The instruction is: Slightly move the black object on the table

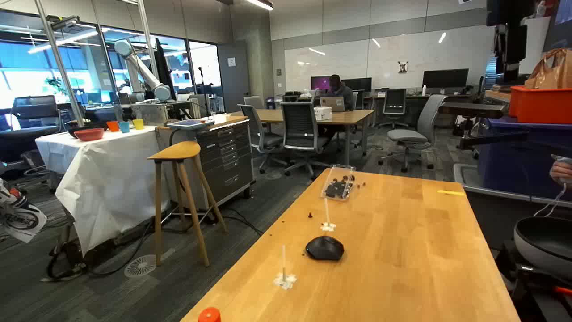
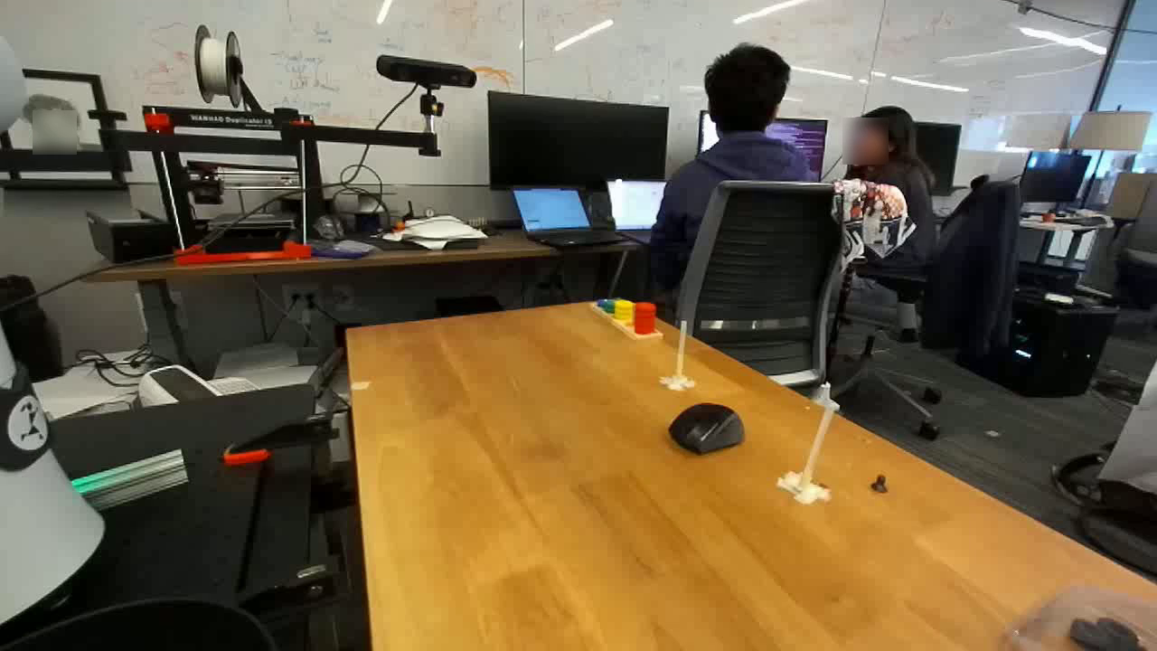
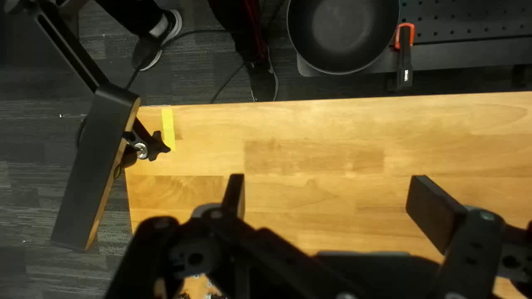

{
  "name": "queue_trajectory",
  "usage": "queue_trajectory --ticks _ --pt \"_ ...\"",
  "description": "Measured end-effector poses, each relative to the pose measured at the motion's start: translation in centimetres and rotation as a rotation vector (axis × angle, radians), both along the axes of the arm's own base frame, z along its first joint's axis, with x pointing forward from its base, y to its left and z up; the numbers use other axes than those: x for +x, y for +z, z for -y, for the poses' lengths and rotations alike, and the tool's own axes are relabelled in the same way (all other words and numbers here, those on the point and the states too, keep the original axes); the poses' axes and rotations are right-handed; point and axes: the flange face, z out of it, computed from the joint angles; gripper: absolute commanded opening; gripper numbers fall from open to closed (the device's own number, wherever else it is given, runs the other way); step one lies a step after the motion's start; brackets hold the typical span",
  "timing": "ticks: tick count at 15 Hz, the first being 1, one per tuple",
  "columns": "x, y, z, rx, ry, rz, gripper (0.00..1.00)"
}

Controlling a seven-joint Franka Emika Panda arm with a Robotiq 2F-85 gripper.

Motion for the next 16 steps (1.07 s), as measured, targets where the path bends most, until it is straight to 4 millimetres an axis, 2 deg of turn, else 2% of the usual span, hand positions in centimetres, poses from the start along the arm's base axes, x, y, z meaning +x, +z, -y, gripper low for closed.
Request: queue_trajectory --ticks 9,11,13,16 --pt "0.1 -0.3 -0.1 0.002 0.003 -0.005 1.00" --pt "0.4 -0.9 -0.4 0.002 0.007 -0.005 1.00" --pt "1.9 -3.1 -1.4 0.007 0.012 0.015 1.00" --pt "5.5 -8.1 -4.0 0.022 0.011 0.044 1.00"
